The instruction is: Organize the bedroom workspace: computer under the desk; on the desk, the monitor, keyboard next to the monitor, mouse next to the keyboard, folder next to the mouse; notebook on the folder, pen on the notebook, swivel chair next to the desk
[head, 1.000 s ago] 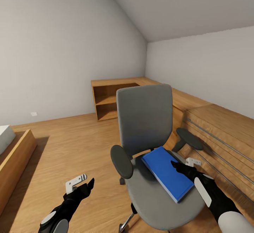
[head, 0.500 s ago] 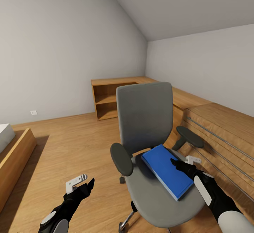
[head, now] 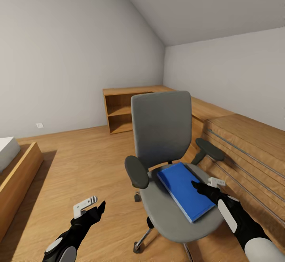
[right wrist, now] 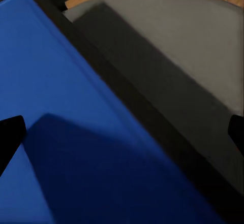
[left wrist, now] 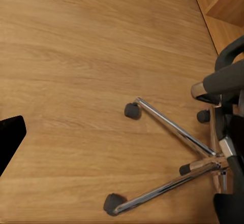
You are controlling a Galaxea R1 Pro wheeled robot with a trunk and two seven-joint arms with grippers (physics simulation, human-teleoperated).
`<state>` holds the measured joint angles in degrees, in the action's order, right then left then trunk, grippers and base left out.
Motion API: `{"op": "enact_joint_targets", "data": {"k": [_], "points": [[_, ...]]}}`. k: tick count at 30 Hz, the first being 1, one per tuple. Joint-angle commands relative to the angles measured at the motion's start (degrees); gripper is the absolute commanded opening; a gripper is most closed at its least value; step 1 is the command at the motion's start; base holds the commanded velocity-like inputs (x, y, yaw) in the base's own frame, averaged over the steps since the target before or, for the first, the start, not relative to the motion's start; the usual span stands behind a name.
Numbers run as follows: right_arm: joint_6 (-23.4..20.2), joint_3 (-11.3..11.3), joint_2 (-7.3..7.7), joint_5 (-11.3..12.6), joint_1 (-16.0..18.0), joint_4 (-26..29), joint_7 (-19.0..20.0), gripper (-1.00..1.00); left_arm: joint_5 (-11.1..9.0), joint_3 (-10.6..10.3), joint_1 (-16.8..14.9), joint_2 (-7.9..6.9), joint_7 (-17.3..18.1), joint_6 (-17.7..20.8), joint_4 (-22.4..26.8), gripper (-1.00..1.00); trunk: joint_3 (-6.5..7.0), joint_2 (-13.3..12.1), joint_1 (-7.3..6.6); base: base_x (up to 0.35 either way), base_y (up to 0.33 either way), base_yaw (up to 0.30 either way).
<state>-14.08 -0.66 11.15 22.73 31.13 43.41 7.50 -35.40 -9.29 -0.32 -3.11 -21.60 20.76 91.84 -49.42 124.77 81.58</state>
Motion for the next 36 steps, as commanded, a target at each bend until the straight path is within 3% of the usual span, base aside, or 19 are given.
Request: {"op": "enact_joint_targets", "data": {"k": [1,23,36], "points": [[-0.3,0.0,0.01,0.2,0.0,-1.0,0.1,1.00,-0.5,-0.1,0.0,-0.06,-0.5,0.1,0.1,1.00,-0.06,0.0,-0.01,-0.060,0.000,0.000],[-0.2,0.2,0.01,0.0,0.0,-1.0,0.1,1.00,-0.5,-0.1,0.0,-0.06,-0.5,0.0,0.1,1.00,-0.06,0.0,-0.01,-0.144,0.000,0.000],[-0.2,0.2,0.01,0.0,0.0,-1.0,0.1,1.00,-0.5,-0.1,0.0,-0.06,-0.5,0.0,0.1,1.00,-0.06,0.0,-0.01,-0.022,0.000,0.000]]}}
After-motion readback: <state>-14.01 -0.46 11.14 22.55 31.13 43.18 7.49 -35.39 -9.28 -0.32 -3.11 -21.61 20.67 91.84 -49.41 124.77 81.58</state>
